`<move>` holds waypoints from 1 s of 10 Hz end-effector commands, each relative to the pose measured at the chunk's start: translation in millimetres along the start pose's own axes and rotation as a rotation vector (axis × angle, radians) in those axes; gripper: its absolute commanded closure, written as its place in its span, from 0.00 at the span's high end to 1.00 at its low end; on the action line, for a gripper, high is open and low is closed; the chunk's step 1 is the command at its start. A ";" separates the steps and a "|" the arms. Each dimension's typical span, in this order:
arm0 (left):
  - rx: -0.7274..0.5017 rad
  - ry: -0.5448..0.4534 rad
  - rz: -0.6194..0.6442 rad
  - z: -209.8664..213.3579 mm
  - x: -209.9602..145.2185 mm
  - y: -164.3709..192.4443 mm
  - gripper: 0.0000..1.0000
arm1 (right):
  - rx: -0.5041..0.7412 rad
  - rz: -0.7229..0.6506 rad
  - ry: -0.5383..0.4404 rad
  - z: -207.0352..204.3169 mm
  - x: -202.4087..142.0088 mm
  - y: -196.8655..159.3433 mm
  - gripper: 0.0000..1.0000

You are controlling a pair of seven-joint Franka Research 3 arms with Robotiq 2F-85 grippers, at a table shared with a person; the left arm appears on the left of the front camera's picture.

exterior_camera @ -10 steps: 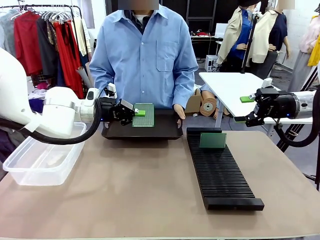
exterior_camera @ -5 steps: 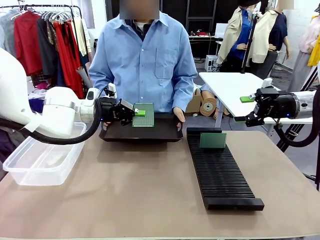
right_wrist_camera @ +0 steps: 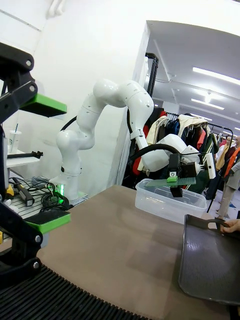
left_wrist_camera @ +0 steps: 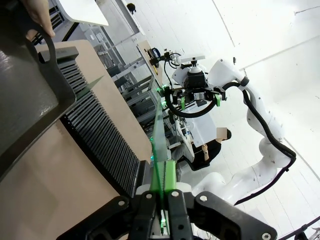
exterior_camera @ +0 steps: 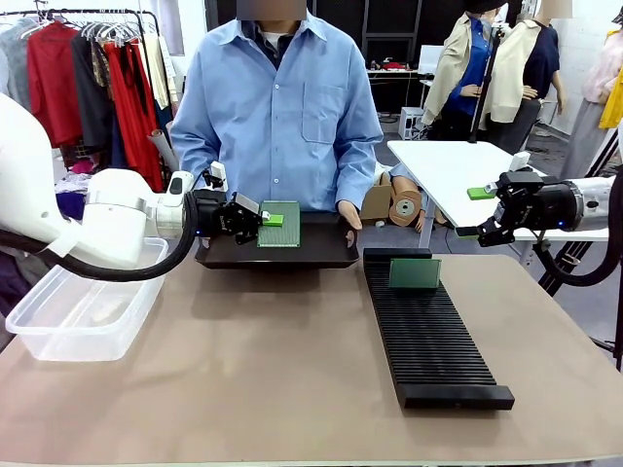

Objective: Sort PCBs into racks and boxes based on the side picked up.
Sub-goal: If the short side of the Blank PCB is picked up, insert it into the PCB Rack ; if the long side is picked up, place it in the Organizing box.

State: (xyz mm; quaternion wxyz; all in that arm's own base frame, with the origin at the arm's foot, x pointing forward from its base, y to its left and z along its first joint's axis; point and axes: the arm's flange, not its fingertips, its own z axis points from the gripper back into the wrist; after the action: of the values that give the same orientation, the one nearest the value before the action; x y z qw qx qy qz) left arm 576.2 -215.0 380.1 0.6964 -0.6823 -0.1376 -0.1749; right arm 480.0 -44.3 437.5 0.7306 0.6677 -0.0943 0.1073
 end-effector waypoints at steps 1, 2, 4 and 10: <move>0.010 0.042 0.036 20.8 7.5 -24.8 0.00 | 0.008 0.004 -0.011 -0.6 1.4 1.8 1.00; 0.023 0.061 0.050 34.8 10.2 -37.8 0.00 | 0.008 0.004 -0.011 -0.6 1.4 1.8 1.00; 0.123 0.112 0.123 65.7 13.7 -55.3 0.00 | 0.008 0.004 -0.011 -0.6 1.4 1.8 1.00; 0.549 0.202 0.302 162.7 16.9 -81.9 0.00 | 0.008 0.004 -0.011 -0.6 1.4 1.8 1.00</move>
State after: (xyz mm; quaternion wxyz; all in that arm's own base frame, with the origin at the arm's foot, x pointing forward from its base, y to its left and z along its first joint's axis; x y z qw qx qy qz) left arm 562.4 -60.5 458.9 0.8688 -0.4830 -0.0204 -0.1077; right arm 480.0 -44.5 437.4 0.7306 0.6677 -0.0943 0.1071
